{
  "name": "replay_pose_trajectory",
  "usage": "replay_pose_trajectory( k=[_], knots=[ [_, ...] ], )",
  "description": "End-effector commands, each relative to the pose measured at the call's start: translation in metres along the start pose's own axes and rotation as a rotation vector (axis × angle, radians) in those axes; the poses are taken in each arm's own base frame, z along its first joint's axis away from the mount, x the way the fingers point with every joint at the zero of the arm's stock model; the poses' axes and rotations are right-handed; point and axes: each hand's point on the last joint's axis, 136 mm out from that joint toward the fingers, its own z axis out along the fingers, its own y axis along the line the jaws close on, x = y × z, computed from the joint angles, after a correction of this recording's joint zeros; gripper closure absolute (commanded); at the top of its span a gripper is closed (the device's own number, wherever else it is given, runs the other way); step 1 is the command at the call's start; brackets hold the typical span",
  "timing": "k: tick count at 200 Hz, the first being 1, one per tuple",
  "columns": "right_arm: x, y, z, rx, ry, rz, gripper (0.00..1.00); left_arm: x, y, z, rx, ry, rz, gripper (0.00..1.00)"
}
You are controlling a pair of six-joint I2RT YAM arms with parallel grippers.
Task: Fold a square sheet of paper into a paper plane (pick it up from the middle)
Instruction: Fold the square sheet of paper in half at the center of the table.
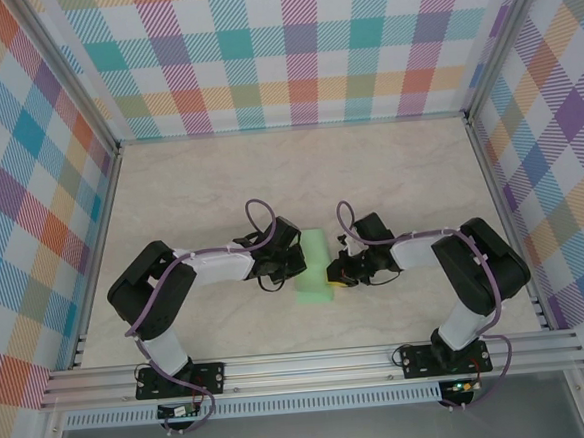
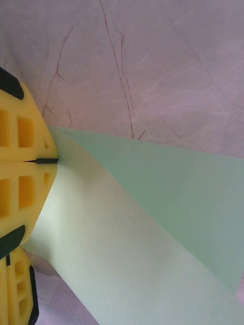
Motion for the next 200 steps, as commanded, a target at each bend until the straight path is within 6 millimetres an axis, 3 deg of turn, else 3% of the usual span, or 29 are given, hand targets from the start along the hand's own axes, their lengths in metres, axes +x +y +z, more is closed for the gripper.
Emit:
replay_pose_trajectory(
  k=[1, 30, 53, 122, 169, 200],
  knots=[
    [0.004, -0.003, -0.001, 0.013, -0.002, -0.003, 0.89, 0.021, 0.034, 0.007, -0.116, 0.052, 0.019, 1.00],
    [-0.001, 0.030, -0.017, -0.070, -0.034, -0.061, 0.89, 0.022, 0.035, 0.007, -0.121, 0.055, 0.020, 1.00],
    [0.001, 0.037, -0.021, -0.112, -0.046, -0.071, 0.88, 0.022, 0.035, 0.007, -0.120, 0.054, 0.021, 1.00],
    [0.018, 0.013, -0.002, -0.096, 0.017, -0.026, 0.88, 0.023, 0.037, 0.006, -0.125, 0.055, 0.021, 1.00],
    [0.024, -0.018, 0.004, 0.055, 0.015, 0.001, 0.88, 0.022, 0.037, 0.005, -0.129, 0.050, 0.022, 1.00],
    [0.022, -0.007, 0.000, 0.029, 0.006, -0.017, 0.88, 0.022, 0.036, 0.006, -0.127, 0.054, 0.024, 1.00]
  ],
)
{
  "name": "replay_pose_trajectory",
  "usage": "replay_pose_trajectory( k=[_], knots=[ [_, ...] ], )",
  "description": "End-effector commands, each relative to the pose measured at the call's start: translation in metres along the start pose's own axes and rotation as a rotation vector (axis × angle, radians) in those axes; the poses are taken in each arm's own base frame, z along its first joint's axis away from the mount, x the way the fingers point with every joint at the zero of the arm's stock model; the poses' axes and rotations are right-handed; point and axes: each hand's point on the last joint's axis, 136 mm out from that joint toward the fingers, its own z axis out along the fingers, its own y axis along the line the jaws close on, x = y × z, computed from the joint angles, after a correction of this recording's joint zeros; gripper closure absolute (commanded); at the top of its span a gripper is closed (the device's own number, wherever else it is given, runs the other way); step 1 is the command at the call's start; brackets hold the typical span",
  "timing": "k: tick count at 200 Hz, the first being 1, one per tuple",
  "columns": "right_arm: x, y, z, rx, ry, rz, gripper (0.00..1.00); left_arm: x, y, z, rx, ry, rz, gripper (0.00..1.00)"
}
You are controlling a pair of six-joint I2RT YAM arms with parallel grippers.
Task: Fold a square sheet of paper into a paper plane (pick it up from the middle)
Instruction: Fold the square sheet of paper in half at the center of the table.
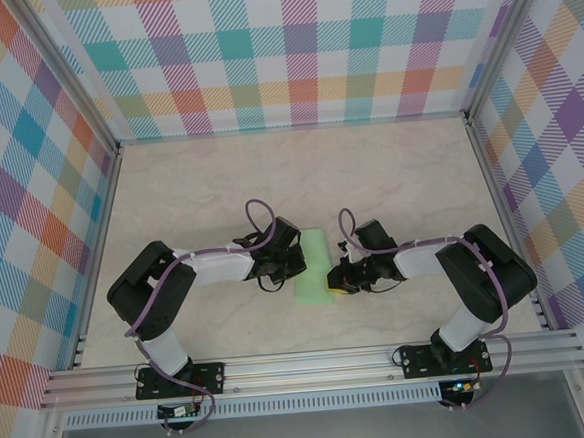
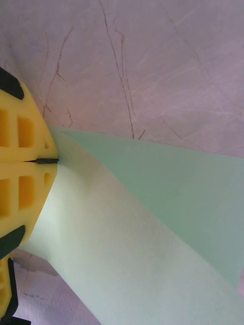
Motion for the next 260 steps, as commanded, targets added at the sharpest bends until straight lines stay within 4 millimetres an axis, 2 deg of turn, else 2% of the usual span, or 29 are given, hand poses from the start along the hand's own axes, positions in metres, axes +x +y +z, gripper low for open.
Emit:
replay_pose_trajectory(
  k=[1, 26, 53, 92, 126, 140, 161, 209, 226, 260],
  knots=[
    [0.003, -0.006, -0.002, 0.049, -0.003, -0.006, 0.88, 0.022, 0.036, 0.006, -0.128, 0.056, 0.021, 1.00],
    [-0.002, 0.022, -0.011, -0.039, -0.026, -0.050, 0.88, 0.022, 0.037, 0.005, -0.130, 0.055, 0.023, 1.00],
    [-0.002, 0.036, -0.014, -0.094, -0.023, -0.074, 0.88, 0.022, 0.038, 0.006, -0.133, 0.057, 0.021, 1.00],
    [0.008, 0.024, 0.000, -0.079, 0.019, -0.052, 0.88, 0.022, 0.036, 0.006, -0.130, 0.057, 0.023, 1.00],
    [0.017, -0.016, 0.007, 0.048, 0.016, -0.026, 0.88, 0.022, 0.035, 0.006, -0.127, 0.057, 0.023, 1.00],
    [0.020, -0.022, 0.009, 0.056, 0.018, -0.020, 0.88, 0.023, 0.036, 0.006, -0.129, 0.059, 0.023, 1.00],
    [0.021, -0.019, 0.007, 0.047, 0.015, -0.026, 0.88, 0.022, 0.037, 0.006, -0.134, 0.058, 0.025, 1.00],
    [0.013, 0.020, -0.008, -0.039, -0.011, -0.091, 0.87, 0.024, 0.039, 0.006, -0.138, 0.060, 0.025, 1.00],
    [0.016, 0.020, -0.007, -0.029, -0.007, -0.099, 0.87, 0.024, 0.040, 0.006, -0.140, 0.061, 0.024, 1.00],
    [0.028, 0.006, 0.003, 0.015, 0.036, -0.082, 0.87, 0.024, 0.040, 0.007, -0.140, 0.065, 0.024, 1.00]
  ],
)
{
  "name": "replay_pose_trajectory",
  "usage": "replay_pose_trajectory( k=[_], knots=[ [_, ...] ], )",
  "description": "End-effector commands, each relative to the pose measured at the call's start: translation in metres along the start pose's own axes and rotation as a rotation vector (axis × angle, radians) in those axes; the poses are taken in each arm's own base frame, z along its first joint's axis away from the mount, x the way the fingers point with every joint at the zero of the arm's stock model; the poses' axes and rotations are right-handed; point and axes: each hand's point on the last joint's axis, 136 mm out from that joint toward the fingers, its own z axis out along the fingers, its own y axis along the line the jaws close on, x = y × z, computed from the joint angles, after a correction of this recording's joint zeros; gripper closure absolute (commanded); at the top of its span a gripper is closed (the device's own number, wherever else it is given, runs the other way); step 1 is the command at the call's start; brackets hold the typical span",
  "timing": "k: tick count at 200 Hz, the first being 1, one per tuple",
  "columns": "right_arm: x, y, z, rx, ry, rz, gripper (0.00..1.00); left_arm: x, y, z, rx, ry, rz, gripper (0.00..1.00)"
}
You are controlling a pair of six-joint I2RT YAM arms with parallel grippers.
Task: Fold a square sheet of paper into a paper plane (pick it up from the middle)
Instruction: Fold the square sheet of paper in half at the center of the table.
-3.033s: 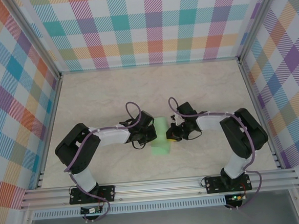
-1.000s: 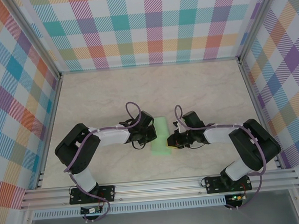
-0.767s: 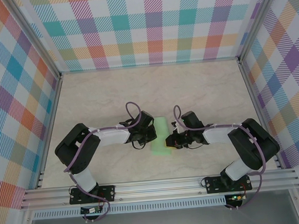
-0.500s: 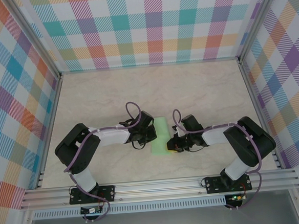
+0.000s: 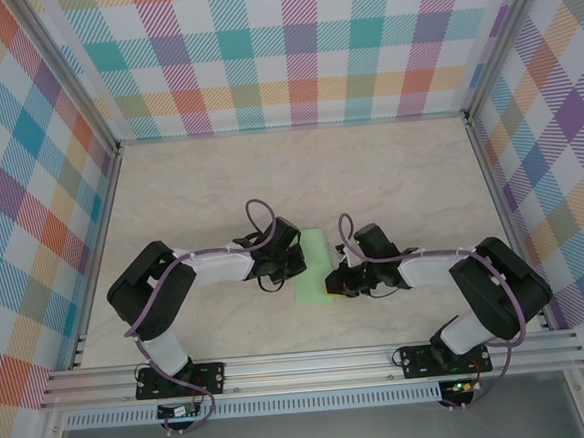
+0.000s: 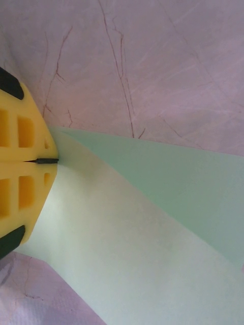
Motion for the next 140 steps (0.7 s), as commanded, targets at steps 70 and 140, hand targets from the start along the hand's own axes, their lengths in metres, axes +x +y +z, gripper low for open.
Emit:
replay_pose_trajectory(
  k=[70, 140],
  knots=[
    [0.019, -0.028, 0.008, 0.125, 0.054, 0.034, 0.88, 0.024, 0.039, 0.007, -0.142, 0.064, 0.022, 1.00],
    [0.006, -0.001, -0.001, 0.116, 0.023, -0.032, 0.86, 0.025, 0.040, 0.008, -0.142, 0.068, 0.024, 1.00]
  ],
)
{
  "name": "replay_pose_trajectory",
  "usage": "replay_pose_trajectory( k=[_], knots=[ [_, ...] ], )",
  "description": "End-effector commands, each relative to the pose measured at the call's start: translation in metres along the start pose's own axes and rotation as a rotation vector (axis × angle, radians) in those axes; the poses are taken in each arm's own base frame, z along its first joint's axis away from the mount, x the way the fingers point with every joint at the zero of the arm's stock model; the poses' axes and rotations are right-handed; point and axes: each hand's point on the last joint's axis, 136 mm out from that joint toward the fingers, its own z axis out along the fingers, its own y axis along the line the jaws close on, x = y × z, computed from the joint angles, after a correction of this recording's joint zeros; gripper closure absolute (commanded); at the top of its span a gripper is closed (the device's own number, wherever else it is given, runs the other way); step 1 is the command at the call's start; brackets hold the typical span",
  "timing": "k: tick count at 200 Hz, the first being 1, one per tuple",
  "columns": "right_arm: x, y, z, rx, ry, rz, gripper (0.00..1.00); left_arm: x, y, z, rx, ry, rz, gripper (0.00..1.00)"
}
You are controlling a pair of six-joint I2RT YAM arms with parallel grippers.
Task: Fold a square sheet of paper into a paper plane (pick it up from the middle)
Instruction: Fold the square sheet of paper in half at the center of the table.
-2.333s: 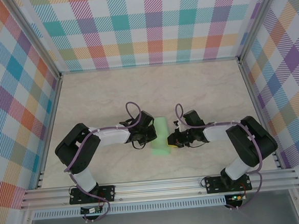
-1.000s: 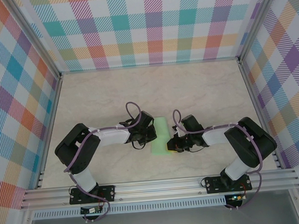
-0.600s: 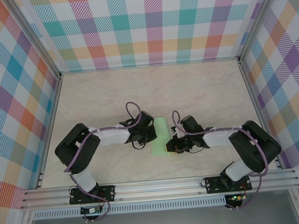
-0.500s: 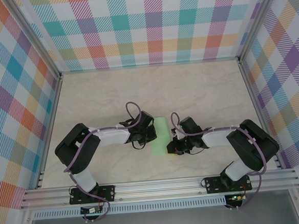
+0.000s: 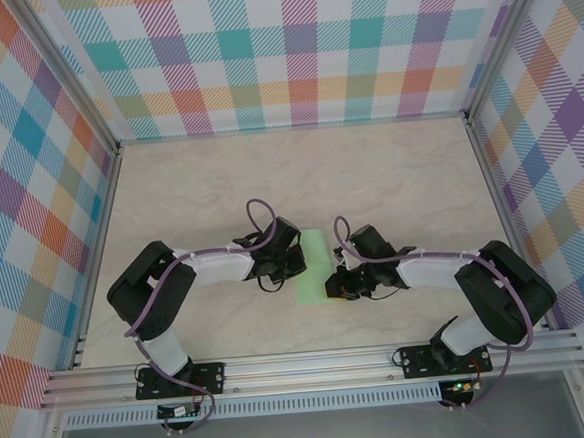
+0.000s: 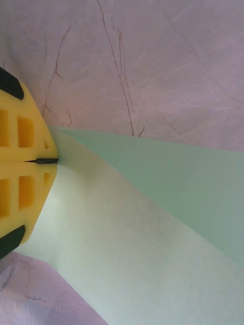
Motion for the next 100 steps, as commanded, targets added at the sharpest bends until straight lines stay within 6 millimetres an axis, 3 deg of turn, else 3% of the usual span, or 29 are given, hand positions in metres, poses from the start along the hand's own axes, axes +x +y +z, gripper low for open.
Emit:
replay_pose_trajectory(
  k=[1, 23, 68, 100],
  knots=[
    [-0.001, -0.001, 0.000, 0.039, 0.003, -0.024, 0.86, 0.025, 0.039, 0.008, -0.141, 0.068, 0.009, 1.00],
    [0.001, -0.003, 0.007, 0.051, 0.030, -0.026, 0.86, 0.025, 0.039, 0.008, -0.141, 0.068, 0.009, 1.00],
    [0.013, -0.027, 0.018, 0.114, 0.063, 0.002, 0.88, 0.025, 0.040, 0.006, -0.140, 0.066, 0.011, 1.00],
    [-0.003, 0.007, 0.004, 0.039, 0.019, -0.044, 0.88, 0.025, 0.041, 0.006, -0.147, 0.066, 0.016, 1.00]
  ],
)
